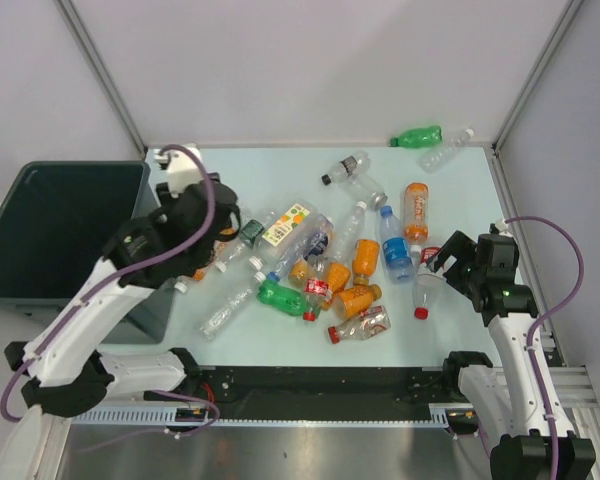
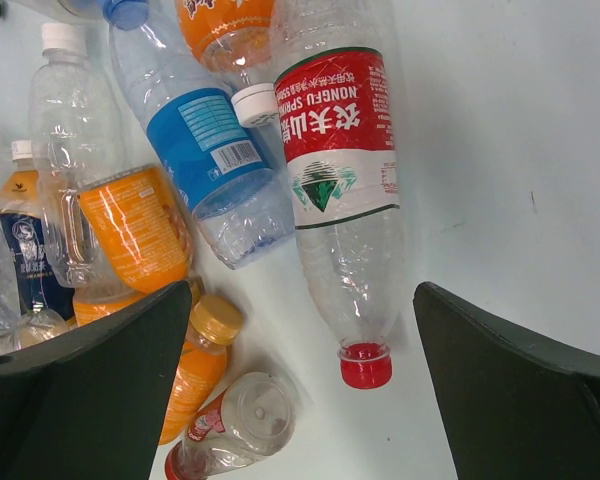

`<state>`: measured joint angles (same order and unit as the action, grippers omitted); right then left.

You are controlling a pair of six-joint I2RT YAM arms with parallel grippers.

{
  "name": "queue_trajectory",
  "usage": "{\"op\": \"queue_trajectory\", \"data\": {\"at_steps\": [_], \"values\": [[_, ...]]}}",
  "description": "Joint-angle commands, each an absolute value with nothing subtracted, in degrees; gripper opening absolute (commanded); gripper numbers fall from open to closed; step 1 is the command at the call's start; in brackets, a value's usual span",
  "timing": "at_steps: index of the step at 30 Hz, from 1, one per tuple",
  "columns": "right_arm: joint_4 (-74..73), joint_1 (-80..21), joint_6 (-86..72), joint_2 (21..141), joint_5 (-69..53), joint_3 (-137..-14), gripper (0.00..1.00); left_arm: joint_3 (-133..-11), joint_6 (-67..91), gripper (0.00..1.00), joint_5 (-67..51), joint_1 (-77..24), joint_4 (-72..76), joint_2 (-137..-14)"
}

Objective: Put the plastic bottles in the bin
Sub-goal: Place the plastic bottle in the trash bin.

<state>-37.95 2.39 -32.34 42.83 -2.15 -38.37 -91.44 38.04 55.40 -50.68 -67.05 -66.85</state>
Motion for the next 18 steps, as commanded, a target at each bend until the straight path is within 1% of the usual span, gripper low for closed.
{"op": "queue_trajectory", "data": {"at_steps": [1,6,8,13,14,18], "values": [[-37.4,2.6,-31.6,42.2,-1.7,-38.8,0.99,-95.8,27.3,0.48,58.9,-45.8,-62.8,-62.5],[-37.4,2.7,-31.5,42.1,-1.7,-38.7,0.99,-99.4,18.9,0.53,59.6,-38.2,-58.1,-61.8],[-37.4,2.7,-31.3,42.2,-1.8,-38.8,0.99,-101.1,16.3,0.53,58.6,-34.5,-57.5,-62.7],[-37.4,2.8,-31.0,41.7,-2.0,-38.7,0.99,-107.5,12.3,0.54,57.1,-26.1,-56.0,-66.1],[-37.3,2.8,-31.1,41.6,-2.0,-38.7,0.99,-108.6,11.7,0.54,56.3,-23.1,-55.7,-66.8],[-37.4,2.9,-30.9,41.4,-2.0,-38.7,0.99,-108.7,11.6,0.56,55.6,-16.0,-54.7,-67.2]]}}
